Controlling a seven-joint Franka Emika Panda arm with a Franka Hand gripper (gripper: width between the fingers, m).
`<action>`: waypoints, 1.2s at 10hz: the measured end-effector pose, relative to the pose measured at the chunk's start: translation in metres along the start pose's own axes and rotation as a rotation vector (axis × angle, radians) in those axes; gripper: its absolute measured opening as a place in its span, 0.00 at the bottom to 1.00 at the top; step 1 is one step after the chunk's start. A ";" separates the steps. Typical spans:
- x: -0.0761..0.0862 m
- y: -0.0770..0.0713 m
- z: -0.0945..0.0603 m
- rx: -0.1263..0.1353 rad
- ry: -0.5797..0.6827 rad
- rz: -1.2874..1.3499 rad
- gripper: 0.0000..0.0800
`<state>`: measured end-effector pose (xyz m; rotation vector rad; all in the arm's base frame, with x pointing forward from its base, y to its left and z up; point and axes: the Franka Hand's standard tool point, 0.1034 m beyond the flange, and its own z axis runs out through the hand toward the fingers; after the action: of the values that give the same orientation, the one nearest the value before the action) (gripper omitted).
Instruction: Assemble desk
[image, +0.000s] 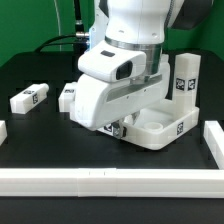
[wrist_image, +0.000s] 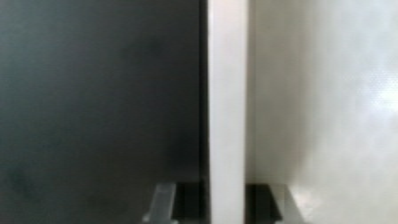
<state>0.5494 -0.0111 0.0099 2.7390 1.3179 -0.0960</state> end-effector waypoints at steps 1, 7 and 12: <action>0.000 0.001 0.000 -0.006 -0.006 -0.079 0.08; 0.031 -0.002 -0.006 -0.024 -0.021 -0.378 0.08; 0.055 0.005 -0.008 -0.035 -0.053 -0.625 0.08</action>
Offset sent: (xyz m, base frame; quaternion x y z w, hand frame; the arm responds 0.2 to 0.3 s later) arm 0.0224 0.0343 0.0017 0.0100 -0.0039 -0.1792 0.9838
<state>0.5871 0.0294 0.0130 2.1752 2.0742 -0.1852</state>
